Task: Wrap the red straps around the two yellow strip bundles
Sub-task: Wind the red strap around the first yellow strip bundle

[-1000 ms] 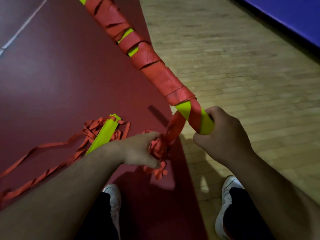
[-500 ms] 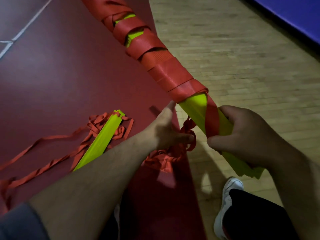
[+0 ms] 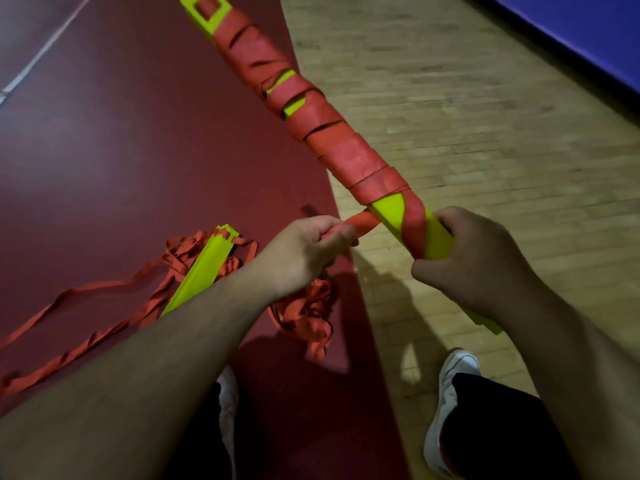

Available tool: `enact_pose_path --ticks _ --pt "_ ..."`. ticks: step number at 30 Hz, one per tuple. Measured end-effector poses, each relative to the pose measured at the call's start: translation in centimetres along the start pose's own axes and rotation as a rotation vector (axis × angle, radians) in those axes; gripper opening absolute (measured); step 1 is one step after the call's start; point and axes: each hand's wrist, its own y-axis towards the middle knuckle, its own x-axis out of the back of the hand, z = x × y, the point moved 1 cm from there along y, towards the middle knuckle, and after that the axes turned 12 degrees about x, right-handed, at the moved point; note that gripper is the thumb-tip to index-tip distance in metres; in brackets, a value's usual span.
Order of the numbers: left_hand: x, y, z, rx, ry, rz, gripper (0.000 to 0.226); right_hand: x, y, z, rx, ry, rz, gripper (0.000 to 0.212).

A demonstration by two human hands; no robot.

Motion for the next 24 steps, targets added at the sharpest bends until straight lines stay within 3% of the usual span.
enact_pose_path --ticks 3,9,14,17,19,24 --pt "0.5 -0.6 0.1 -0.033 0.051 -0.053 0.018 -1.2 0.0 0.2 -0.013 -0.023 0.013 0.044" --pt "0.5 -1.3 0.3 0.016 -0.004 0.026 0.028 -2.6 -0.3 1.1 0.006 -0.219 0.013 0.052" --pt "-0.8 -0.9 0.2 0.212 -0.21 -0.049 0.03 -4.9 -0.7 2.7 0.071 -0.378 -0.027 0.048" --pt "-0.6 -1.1 0.4 0.377 -0.315 -0.209 0.054 -6.8 -1.3 3.6 0.165 -0.364 0.001 0.049" --pt "-0.3 -1.1 0.6 0.457 -0.384 -0.29 0.058 -7.7 -1.4 3.9 0.196 -0.313 0.023 0.051" --pt "-0.1 -1.2 1.3 0.558 -0.517 -0.26 0.055 -9.2 -1.4 3.0 0.365 -0.307 0.019 0.045"
